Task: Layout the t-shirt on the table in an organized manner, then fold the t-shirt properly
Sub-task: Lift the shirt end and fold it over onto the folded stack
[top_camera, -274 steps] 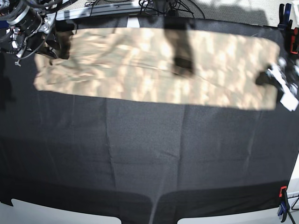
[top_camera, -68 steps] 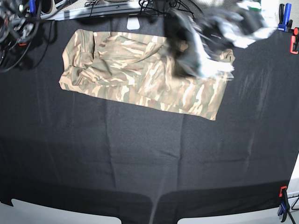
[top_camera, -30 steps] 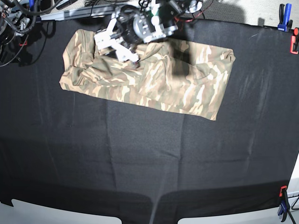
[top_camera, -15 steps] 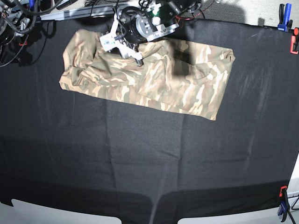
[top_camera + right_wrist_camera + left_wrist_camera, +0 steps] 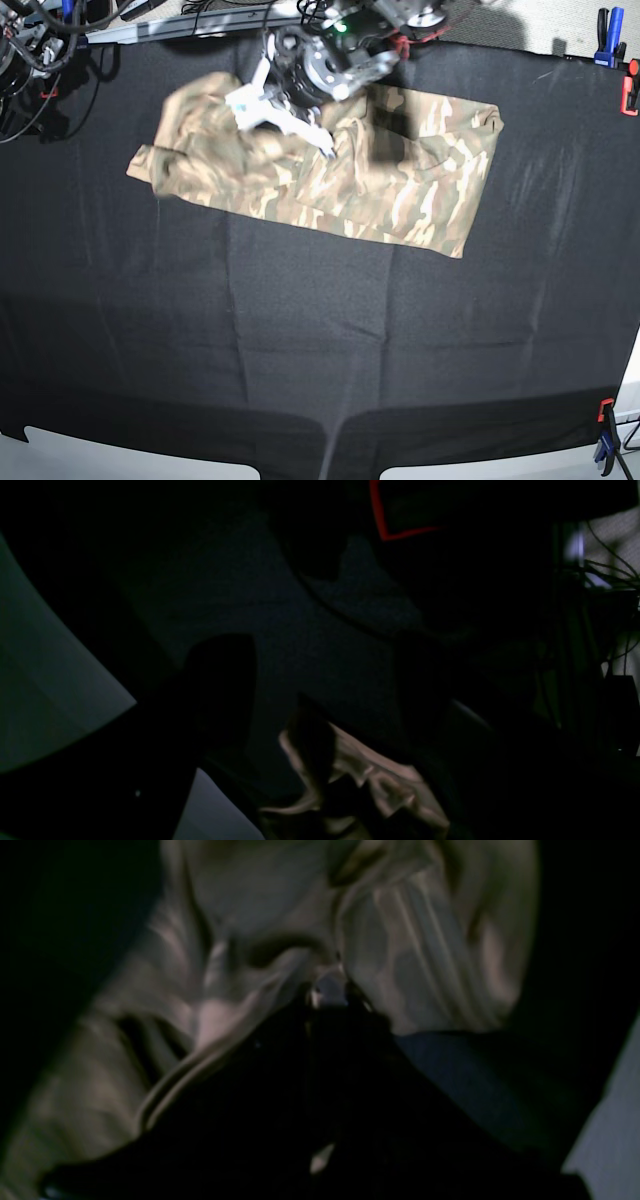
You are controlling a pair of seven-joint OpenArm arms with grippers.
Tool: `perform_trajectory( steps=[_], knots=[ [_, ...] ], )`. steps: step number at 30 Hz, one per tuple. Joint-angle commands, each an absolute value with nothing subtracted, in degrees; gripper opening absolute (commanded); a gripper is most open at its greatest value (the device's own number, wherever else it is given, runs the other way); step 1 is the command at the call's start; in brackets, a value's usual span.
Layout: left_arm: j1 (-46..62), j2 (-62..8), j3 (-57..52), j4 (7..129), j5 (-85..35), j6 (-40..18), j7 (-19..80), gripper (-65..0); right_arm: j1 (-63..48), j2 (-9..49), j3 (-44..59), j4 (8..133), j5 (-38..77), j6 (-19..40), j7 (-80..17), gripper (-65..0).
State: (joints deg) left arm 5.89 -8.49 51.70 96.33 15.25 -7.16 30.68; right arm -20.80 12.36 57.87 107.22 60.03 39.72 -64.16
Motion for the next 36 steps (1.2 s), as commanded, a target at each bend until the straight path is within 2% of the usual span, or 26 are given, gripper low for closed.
perform_trajectory(
  steps=[1, 9, 13, 17, 23, 31, 36],
  knots=[
    [5.54, -8.38, 51.7, 99.0, 15.59, -5.87, 29.67, -65.0, -20.8, 13.32, 58.17, 108.33, 60.64, 40.0, -64.25, -23.5],
    [5.54, -11.25, 51.68, 109.69, 16.64, -4.95, 35.33, -65.0, -20.8, 13.32, 58.17, 108.33, 60.62, 40.0, -64.31, -23.5],
    [5.56, -13.54, 51.13, 110.45, 23.88, 3.62, 36.67, -65.0, -20.82, 13.32, 58.17, 108.33, 60.62, 40.0, -64.38, -23.5],
    [5.58, -15.46, 47.03, 110.48, 25.5, 6.22, 39.09, -65.0, -20.8, 13.32, 58.17, 108.33, 60.62, 40.0, -64.36, -23.5],
    [5.89, -17.3, 40.36, 113.56, 25.45, 6.7, 43.81, -65.0, -20.8, 13.32, 58.17, 108.33, 60.55, 40.0, -64.31, -23.5],
    [9.61, -22.92, 40.12, 129.05, 25.3, 6.68, 52.16, -65.0, -20.8, 13.3, 58.17, 108.33, 60.42, 40.0, -64.34, -23.5],
    [14.7, -23.86, 40.1, 130.47, 25.5, 6.7, 54.92, -65.0, -20.82, 13.3, 58.17, 108.33, 60.42, 40.0, -64.51, -23.5]
  ],
)
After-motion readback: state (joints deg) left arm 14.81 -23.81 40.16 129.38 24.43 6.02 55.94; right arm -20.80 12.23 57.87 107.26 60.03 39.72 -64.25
